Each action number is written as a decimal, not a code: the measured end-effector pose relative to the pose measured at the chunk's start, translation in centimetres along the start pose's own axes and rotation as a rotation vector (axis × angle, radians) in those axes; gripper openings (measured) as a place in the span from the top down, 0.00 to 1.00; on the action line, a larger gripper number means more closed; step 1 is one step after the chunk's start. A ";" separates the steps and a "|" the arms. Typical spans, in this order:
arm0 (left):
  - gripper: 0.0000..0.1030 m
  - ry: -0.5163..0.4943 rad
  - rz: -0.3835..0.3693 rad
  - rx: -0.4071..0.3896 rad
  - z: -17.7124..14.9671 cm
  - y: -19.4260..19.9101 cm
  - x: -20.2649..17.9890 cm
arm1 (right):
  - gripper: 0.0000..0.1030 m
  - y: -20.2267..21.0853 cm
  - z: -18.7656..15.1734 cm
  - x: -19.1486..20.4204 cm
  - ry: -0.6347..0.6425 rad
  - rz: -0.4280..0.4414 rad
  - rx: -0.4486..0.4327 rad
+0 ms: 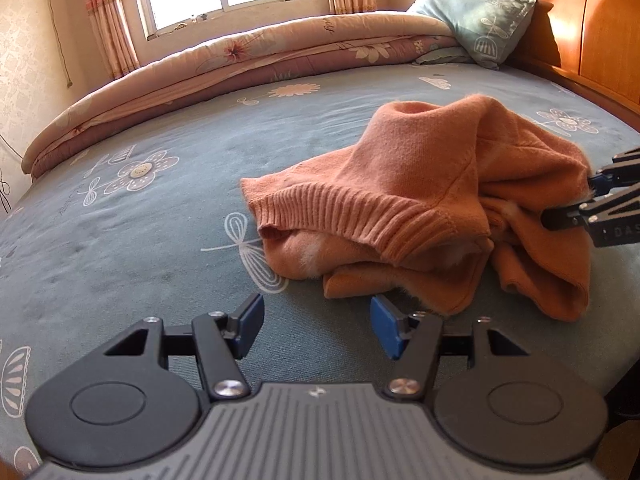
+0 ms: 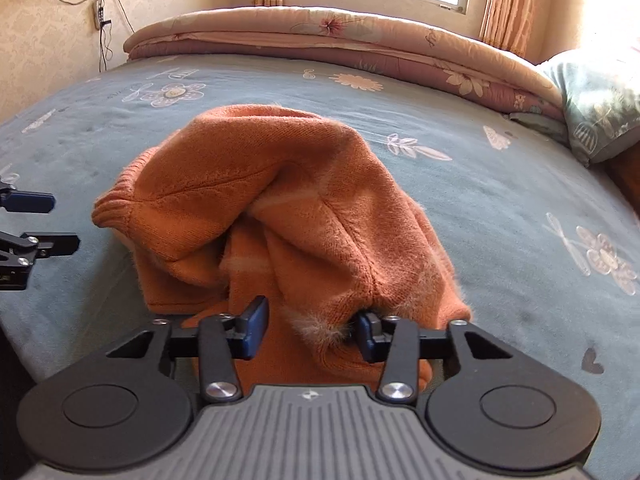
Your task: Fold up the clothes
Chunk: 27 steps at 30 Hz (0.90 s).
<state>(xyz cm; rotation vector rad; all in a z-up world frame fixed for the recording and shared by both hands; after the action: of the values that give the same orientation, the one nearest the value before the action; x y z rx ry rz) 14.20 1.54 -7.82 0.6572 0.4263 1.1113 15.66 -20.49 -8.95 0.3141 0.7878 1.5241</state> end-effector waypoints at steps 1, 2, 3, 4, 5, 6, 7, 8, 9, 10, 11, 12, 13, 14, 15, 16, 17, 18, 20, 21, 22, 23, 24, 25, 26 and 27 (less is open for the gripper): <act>0.41 -0.002 0.000 0.000 0.0 0.1 0.0 | 0.75 0.0 0.2 0.3 0.029 -0.044 -0.018; 0.41 -0.001 0.001 0.000 -0.1 0.1 0.0 | 0.78 0.3 0.4 0.4 0.043 -0.060 -0.041; 0.41 -0.001 0.001 -0.001 -0.2 0.2 0.0 | 0.78 0.7 0.7 0.2 0.034 -0.062 -0.062; 0.41 0.001 0.001 0.001 -0.2 0.2 0.1 | 0.80 0.9 0.9 -0.1 0.025 -0.079 -0.077; 0.41 0.004 0.002 0.002 -0.3 0.2 0.1 | 0.81 1.2 1.2 -0.4 0.015 -0.096 -0.091; 0.41 0.008 0.002 0.003 -0.3 0.2 0.2 | 0.82 1.3 1.5 -1.0 -0.001 -0.113 -0.099; 0.41 0.012 0.001 0.003 -0.3 0.2 0.2 | 0.82 1.3 1.8 -1.6 -0.017 -0.131 -0.107; 0.41 0.018 -0.003 0.002 -0.3 0.2 0.2 | 0.82 1.3 2.1 -2.5 -0.047 -0.146 -0.107; 0.41 0.019 -0.004 0.000 -0.2 0.2 0.2 | 0.82 1.1 2.2 -3.3 -0.076 -0.160 -0.104; 0.41 0.017 -0.004 -0.003 -0.2 0.3 0.2 | 0.83 0.9 2.4 -4.3 -0.111 -0.187 -0.096; 0.41 0.013 -0.003 -0.005 -0.2 0.4 0.1 | 0.84 0.7 2.5 -5.2 -0.138 -0.217 -0.089; 0.41 0.010 -0.004 -0.006 -0.2 0.4 0.1 | 0.84 0.5 2.5 -6.3 -0.172 -0.244 -0.085; 0.41 0.010 -0.004 -0.007 -0.1 0.4 0.1 | 0.85 0.3 2.5 -7.3 -0.204 -0.259 -0.077; 0.41 0.011 -0.003 -0.006 -0.1 0.4 0.1 | 0.84 0.0 2.4 -8.4 -0.239 -0.273 -0.063; 0.41 0.012 -0.002 -0.005 -0.1 0.4 0.2 | 0.84 -0.4 2.3 -9.4 -0.273 -0.287 -0.049; 0.41 0.014 0.000 -0.004 -0.1 0.4 0.2 | 0.84 -0.8 2.1 -10.5 -0.307 -0.300 -0.035; 0.41 0.016 0.001 -0.002 -0.2 0.4 0.3 | 0.84 -1.1 1.9 -11.1 -0.326 -0.304 -0.018; 0.41 0.019 0.000 0.000 -0.2 0.3 0.3 | 0.84 -1.6 1.7 -11.5 -0.339 -0.309 0.003; 0.41 0.025 0.000 0.004 -0.3 0.2 0.3 | 0.71 -2.3 1.1 -11.7 -0.336 -0.312 0.050; 0.41 0.026 -0.002 0.006 -0.3 0.2 0.3 | 0.67 -2.2 0.9 -11.7 -0.338 -0.316 0.054; 0.41 0.026 -0.004 0.007 -0.4 0.1 0.3 | 0.59 -1.9 0.5 -11.4 -0.334 -0.318 0.048; 0.41 0.025 -0.005 0.009 -0.4 0.1 0.2 | 0.54 -1.6 0.4 -11.3 -0.319 -0.321 0.043; 0.41 0.024 -0.006 0.009 -0.4 0.1 0.1 | 0.54 -1.2 0.2 -11.2 -0.311 -0.324 0.036; 0.41 0.022 -0.008 0.009 -0.4 0.1 0.1 | 0.54 -0.5 0.0 -11.1 -0.305 -0.316 0.026; 0.41 0.019 -0.010 0.009 -0.4 0.1 0.0 | 0.52 0.2 -0.1 -10.9 -0.297 -0.294 0.017; 0.41 0.019 -0.011 0.008 -0.4 0.1 -0.1 | 0.50 1.0 -0.2 -10.7 -0.289 -0.283 0.001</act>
<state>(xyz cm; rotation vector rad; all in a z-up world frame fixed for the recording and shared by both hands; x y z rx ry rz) 13.89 1.62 -8.04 0.6514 0.4502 1.1061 16.21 -30.75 -5.66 0.3963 0.5762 1.1806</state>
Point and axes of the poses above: each gripper's, at about its wrist camera, not at the fingertips, and y roughly against the way its jaws point, x to its left, z to its top, the point moved 2 cm from there along -y, roughly the way its jaws point, and after that the axes turned 13 degrees about -z, right-handed, at the moved point
